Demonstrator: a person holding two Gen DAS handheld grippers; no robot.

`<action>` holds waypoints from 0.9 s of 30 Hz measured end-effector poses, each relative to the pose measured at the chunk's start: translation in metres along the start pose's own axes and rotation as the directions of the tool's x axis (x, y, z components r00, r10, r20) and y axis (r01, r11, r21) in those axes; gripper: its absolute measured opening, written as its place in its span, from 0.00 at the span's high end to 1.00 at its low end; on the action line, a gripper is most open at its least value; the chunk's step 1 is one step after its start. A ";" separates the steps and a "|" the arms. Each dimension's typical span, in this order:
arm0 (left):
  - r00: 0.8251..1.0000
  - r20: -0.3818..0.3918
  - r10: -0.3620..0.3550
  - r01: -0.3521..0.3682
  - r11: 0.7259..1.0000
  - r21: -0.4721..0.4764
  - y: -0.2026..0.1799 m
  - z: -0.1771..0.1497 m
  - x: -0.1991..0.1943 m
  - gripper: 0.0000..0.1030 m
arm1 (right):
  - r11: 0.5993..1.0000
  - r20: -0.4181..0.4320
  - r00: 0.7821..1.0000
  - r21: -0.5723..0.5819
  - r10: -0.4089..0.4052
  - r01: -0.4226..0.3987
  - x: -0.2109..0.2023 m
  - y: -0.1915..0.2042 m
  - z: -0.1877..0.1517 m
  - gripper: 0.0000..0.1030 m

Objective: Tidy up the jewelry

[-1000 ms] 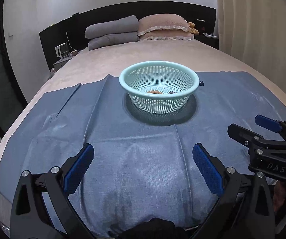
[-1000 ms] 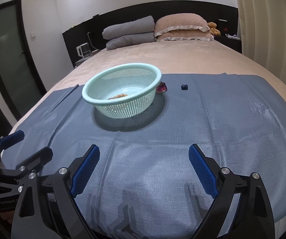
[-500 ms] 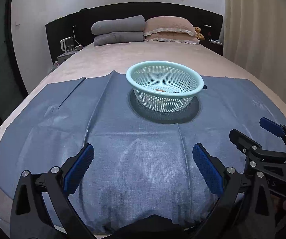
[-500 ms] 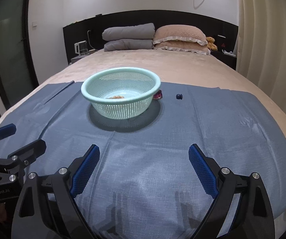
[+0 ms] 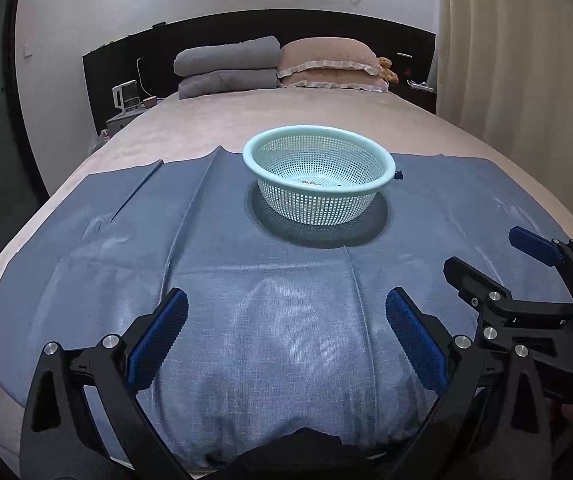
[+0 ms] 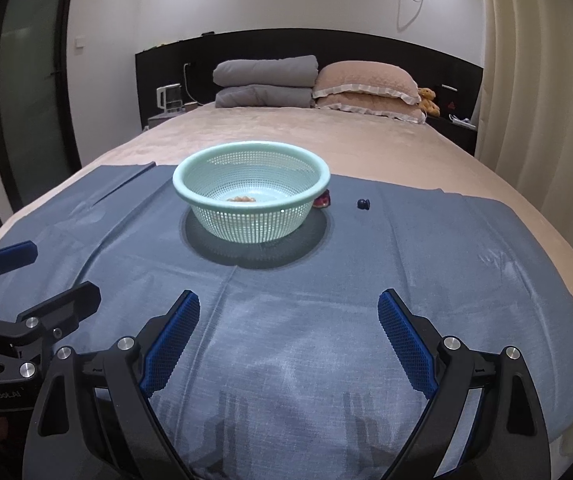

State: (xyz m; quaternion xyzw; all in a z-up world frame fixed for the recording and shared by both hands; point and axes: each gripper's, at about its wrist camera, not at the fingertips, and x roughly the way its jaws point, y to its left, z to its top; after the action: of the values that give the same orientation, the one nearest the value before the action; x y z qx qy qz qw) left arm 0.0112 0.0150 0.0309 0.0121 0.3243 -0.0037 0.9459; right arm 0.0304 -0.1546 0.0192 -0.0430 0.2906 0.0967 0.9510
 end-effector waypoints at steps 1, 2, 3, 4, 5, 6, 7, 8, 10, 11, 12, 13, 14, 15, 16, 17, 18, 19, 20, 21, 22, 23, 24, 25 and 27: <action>1.000 0.006 0.005 -0.005 1.000 0.004 0.000 0.000 -0.001 0.06 | 1.000 0.003 1.000 0.002 0.001 -0.001 -0.001 0.000 0.000 0.16; 1.000 0.012 0.011 -0.011 1.000 0.005 -0.001 -0.001 -0.002 0.06 | 1.000 0.005 1.000 0.005 0.006 -0.006 -0.001 -0.001 -0.001 0.16; 1.000 0.014 0.016 -0.016 1.000 0.004 -0.001 -0.001 -0.003 0.06 | 1.000 0.008 1.000 0.006 0.008 -0.008 -0.002 -0.002 -0.001 0.16; 1.000 0.014 0.019 -0.019 1.000 0.000 -0.001 -0.002 -0.003 0.06 | 1.000 0.007 1.000 0.007 0.006 -0.006 -0.001 -0.003 -0.001 0.16; 1.000 0.015 0.022 -0.022 1.000 -0.006 0.000 -0.002 -0.004 0.06 | 1.000 0.002 1.000 0.011 0.010 -0.010 -0.001 -0.004 -0.001 0.16; 0.999 0.015 0.028 -0.028 0.999 -0.016 0.002 -0.002 -0.004 0.06 | 1.000 -0.001 1.000 0.016 0.016 -0.016 0.000 -0.005 -0.002 0.16; 0.999 0.013 0.039 -0.039 0.999 -0.025 0.003 -0.002 -0.004 0.06 | 1.000 0.000 1.000 0.019 0.016 -0.016 0.000 -0.006 -0.001 0.16; 0.998 0.008 0.056 -0.055 0.998 -0.037 0.006 -0.003 -0.003 0.06 | 1.000 0.001 1.000 0.023 0.016 -0.016 0.000 -0.007 -0.001 0.16; 0.997 0.000 0.078 -0.078 0.996 -0.052 0.009 -0.003 -0.002 0.06 | 0.999 0.001 1.000 0.031 0.024 -0.024 0.000 -0.010 -0.001 0.16; 0.996 -0.003 0.088 -0.088 0.995 -0.056 0.010 -0.004 -0.001 0.06 | 0.999 0.003 1.000 0.034 0.025 -0.025 -0.001 -0.010 -0.002 0.16; 0.995 -0.006 0.100 -0.100 0.993 -0.056 0.011 -0.004 -0.001 0.06 | 0.999 0.006 1.000 0.034 0.027 -0.028 -0.001 -0.011 -0.002 0.16; 0.994 -0.007 0.108 -0.109 0.993 -0.052 0.011 -0.005 -0.001 0.06 | 0.999 0.007 1.000 0.031 0.028 -0.028 -0.002 -0.011 -0.003 0.16; 0.994 -0.008 0.110 -0.111 0.993 -0.047 0.012 -0.005 -0.001 0.06 | 0.999 0.008 1.000 0.026 0.027 -0.027 -0.002 -0.011 -0.004 0.16; 0.994 -0.007 0.107 -0.108 0.993 -0.045 0.013 -0.005 -0.001 0.06 | 0.999 0.011 0.999 0.021 0.030 -0.030 -0.003 -0.011 -0.004 0.16; 0.995 -0.008 0.101 -0.101 0.994 -0.045 0.014 -0.005 -0.001 0.06 | 0.999 0.015 0.999 0.017 0.039 -0.039 -0.005 -0.011 -0.005 0.16; 0.995 -0.007 0.096 -0.096 0.994 -0.048 0.014 -0.005 -0.001 0.06 | 0.999 0.021 0.999 0.014 0.045 -0.045 -0.006 -0.012 -0.006 0.16; 0.996 -0.006 0.094 -0.094 0.994 -0.053 0.016 -0.005 -0.002 0.06 | 0.999 0.025 0.999 0.015 0.042 -0.043 -0.008 -0.013 -0.006 0.16; 0.996 -0.006 0.092 -0.092 0.994 -0.055 0.017 -0.006 -0.002 0.06 | 0.999 0.030 0.999 0.020 0.044 -0.045 -0.010 -0.015 -0.007 0.16; 0.996 -0.007 0.087 -0.088 0.995 -0.056 0.017 -0.006 -0.002 0.06 | 0.998 0.035 0.998 0.029 0.054 -0.055 -0.012 -0.017 -0.007 0.16; 0.996 -0.007 0.085 -0.085 0.995 -0.057 0.017 -0.006 -0.001 0.06 | 0.997 0.037 0.997 0.038 0.064 -0.065 -0.013 -0.020 -0.008 0.16; 0.996 -0.007 0.084 -0.084 0.995 -0.057 0.018 -0.006 -0.002 0.06 | 0.997 0.038 0.997 0.046 0.066 -0.067 -0.014 -0.022 -0.009 0.16; 0.997 -0.005 0.082 -0.083 0.995 -0.058 0.018 -0.007 -0.002 0.06 | 0.996 0.039 0.997 0.053 0.071 -0.073 -0.016 -0.024 -0.011 0.16; 0.997 -0.003 0.080 -0.080 0.995 -0.058 0.018 -0.007 -0.003 0.06 | 0.995 0.041 0.996 0.056 0.079 -0.082 -0.018 -0.025 -0.012 0.16; 0.997 -0.002 0.080 -0.080 0.995 -0.057 0.018 -0.007 -0.003 0.06 | 0.995 0.045 0.996 0.054 0.081 -0.083 -0.020 -0.026 -0.013 0.16; 0.997 -0.002 0.081 -0.081 0.995 -0.052 0.017 -0.008 -0.004 0.06 | 0.996 0.050 0.996 0.041 0.077 -0.079 -0.024 -0.027 -0.015 0.16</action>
State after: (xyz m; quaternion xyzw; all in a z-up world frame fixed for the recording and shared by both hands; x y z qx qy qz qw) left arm 0.0040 0.0323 0.0274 0.0006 0.3233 0.0432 0.9453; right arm 0.0085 -0.1868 0.0210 -0.0086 0.2712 0.1284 0.9539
